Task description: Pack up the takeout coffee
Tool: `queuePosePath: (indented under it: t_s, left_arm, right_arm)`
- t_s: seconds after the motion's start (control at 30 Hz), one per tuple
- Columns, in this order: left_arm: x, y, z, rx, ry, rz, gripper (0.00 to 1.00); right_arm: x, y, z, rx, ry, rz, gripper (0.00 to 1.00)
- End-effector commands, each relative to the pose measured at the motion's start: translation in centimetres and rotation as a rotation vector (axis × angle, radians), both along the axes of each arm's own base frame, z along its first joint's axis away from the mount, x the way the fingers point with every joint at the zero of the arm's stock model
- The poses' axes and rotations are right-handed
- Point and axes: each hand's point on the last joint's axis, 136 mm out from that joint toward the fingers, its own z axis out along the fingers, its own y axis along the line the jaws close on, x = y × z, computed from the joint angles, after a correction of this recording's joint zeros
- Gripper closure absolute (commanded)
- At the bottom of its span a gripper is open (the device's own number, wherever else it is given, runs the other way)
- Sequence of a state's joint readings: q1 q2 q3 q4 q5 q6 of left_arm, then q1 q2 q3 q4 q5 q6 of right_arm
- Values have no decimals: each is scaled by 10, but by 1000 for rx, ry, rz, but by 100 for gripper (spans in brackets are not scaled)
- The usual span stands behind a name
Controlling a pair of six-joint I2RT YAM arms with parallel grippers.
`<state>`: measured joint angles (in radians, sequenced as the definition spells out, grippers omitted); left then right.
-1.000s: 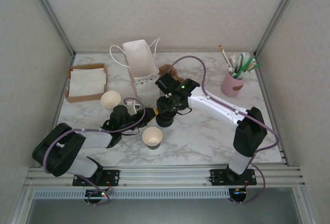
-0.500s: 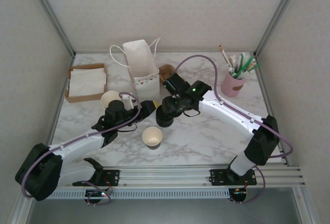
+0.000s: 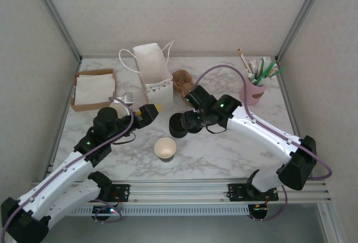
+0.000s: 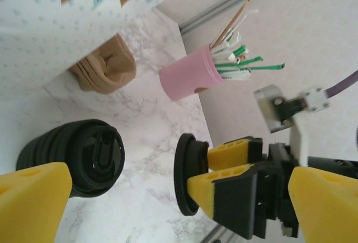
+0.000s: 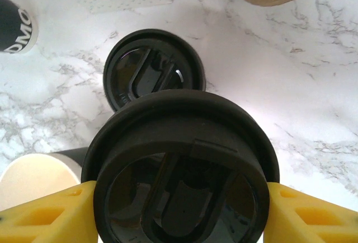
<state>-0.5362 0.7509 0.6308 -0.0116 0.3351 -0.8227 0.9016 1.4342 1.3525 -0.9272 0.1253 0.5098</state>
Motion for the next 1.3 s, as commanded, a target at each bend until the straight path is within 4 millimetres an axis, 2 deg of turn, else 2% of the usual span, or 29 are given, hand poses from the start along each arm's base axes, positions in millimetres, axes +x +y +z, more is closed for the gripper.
queuePosePath:
  t_s: [0.0,0.13,0.4,0.6,1.0,1.27]
  left_arm:
    - [-7,25,4,115,-13,90,0]
    - [-12,45,9,168,-30,159,0]
    - [-17,77,-1,232,-29,292,0]
    - [-19,84,-6,247,-27,322,0]
    - [-22,97,-12,263,-24,377,0]
    - [-22,98,-16,263,-20,380,0]
  right_arm:
    - [-17,14,1,2,12,83,34]
    - [-29,31,-3,-35,19,153,34]
    - [-52,66,-13,-106,62,273,34]
    - [-63,82,-21,-175,91,337,34]
    - [-74,93,-31,-255,107,397,34]
    - [-80,101,-37,-271,119,425,33]
